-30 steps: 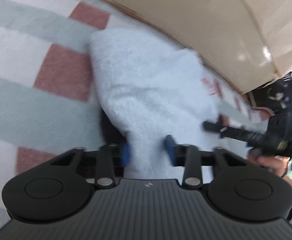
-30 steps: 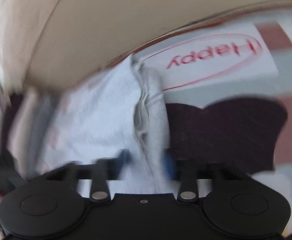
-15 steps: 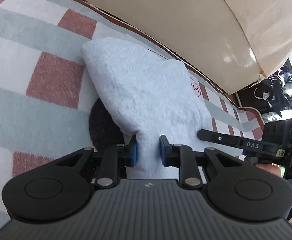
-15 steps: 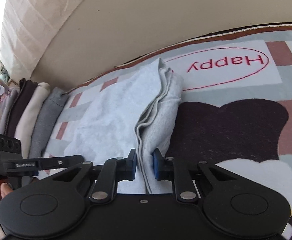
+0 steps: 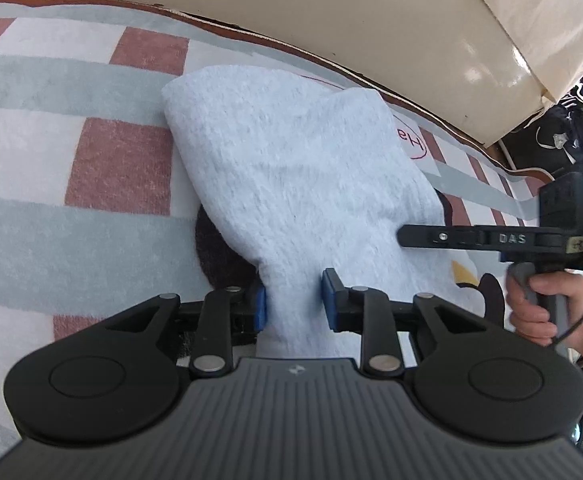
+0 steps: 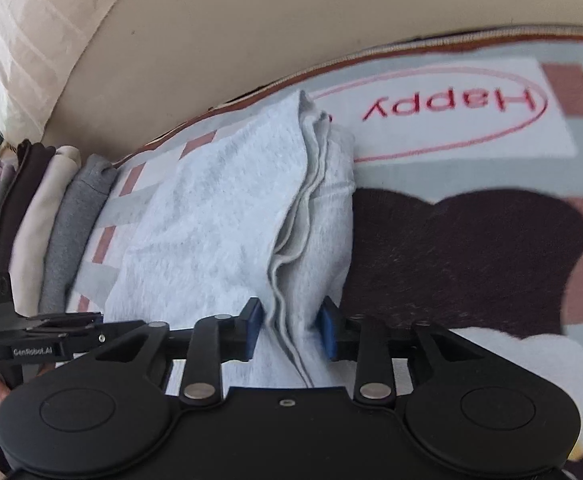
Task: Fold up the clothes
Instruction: 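Grasp the folded cloth's end with the left gripper while the right gripper grasps beside it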
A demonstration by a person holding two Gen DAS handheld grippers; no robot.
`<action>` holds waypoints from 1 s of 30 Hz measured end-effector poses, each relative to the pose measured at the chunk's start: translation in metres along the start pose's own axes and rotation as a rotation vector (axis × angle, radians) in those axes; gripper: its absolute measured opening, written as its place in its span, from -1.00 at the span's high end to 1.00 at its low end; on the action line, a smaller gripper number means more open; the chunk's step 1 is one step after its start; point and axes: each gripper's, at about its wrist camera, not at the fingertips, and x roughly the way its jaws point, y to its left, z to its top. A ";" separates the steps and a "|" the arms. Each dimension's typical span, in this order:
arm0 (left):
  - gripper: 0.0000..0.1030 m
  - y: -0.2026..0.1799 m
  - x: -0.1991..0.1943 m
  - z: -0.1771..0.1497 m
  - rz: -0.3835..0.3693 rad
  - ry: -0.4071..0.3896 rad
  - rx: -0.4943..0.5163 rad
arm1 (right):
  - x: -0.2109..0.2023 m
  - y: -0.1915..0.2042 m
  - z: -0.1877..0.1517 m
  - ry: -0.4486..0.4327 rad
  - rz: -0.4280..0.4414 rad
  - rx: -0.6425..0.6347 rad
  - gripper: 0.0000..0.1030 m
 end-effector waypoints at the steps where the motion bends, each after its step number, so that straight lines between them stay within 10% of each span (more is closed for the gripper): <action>1: 0.51 0.001 0.000 -0.001 -0.005 0.000 -0.007 | 0.001 -0.005 0.000 -0.006 0.024 0.027 0.22; 5: 0.45 0.005 0.001 -0.003 -0.008 0.009 -0.021 | -0.002 -0.014 -0.002 -0.017 0.051 0.098 0.24; 12: 0.01 0.014 0.006 -0.003 -0.001 -0.016 -0.135 | -0.010 0.031 -0.010 -0.058 -0.080 -0.191 0.51; 19: -0.04 0.024 0.013 -0.007 -0.047 -0.074 -0.250 | -0.025 0.073 0.003 -0.074 0.025 -0.258 0.54; 30: 0.55 0.009 0.012 -0.007 -0.062 -0.133 -0.130 | -0.011 0.050 0.000 -0.058 -0.116 -0.165 0.41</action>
